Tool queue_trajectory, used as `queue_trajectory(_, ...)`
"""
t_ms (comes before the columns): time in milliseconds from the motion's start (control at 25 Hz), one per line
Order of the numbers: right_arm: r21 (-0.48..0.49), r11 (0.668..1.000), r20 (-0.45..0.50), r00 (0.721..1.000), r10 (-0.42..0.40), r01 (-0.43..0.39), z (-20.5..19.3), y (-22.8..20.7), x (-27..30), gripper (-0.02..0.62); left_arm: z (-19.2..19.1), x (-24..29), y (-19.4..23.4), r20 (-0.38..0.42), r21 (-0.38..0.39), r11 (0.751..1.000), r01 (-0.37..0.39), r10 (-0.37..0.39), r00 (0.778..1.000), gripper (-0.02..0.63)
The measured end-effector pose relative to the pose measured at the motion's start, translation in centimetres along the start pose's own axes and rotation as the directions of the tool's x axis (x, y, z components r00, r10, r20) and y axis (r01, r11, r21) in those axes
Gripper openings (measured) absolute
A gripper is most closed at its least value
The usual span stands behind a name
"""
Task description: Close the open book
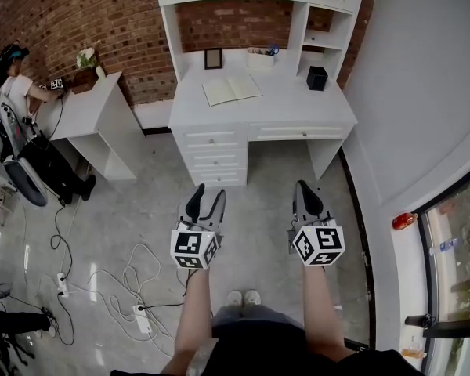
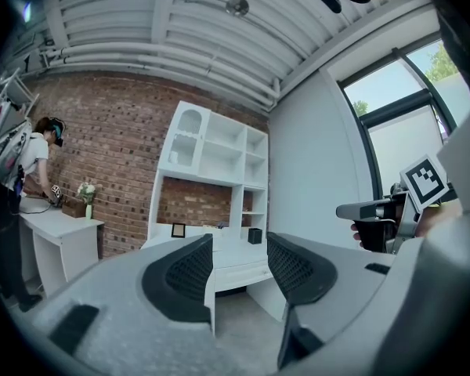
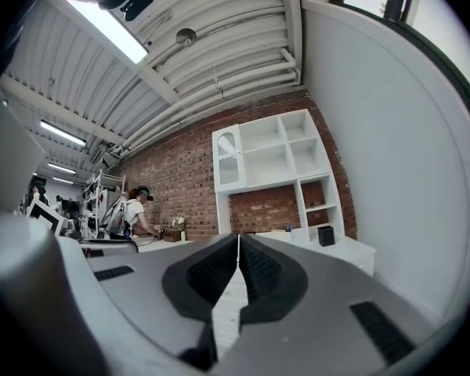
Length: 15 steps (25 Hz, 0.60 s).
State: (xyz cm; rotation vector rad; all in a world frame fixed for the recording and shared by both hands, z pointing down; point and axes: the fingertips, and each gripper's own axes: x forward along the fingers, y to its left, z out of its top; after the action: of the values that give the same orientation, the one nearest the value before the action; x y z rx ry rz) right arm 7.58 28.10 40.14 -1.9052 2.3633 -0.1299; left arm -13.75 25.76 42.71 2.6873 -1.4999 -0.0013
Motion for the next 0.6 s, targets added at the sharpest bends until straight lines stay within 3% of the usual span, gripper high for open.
queue_trajectory(600,0.039,0.999,0.009,1.0,0.001,-0.002,-0.7,-2.5,-0.2,-0.002,0.0,0.4,-1.2,0.024,0.02,0.999,-0.026,0.025,0.999,0.218)
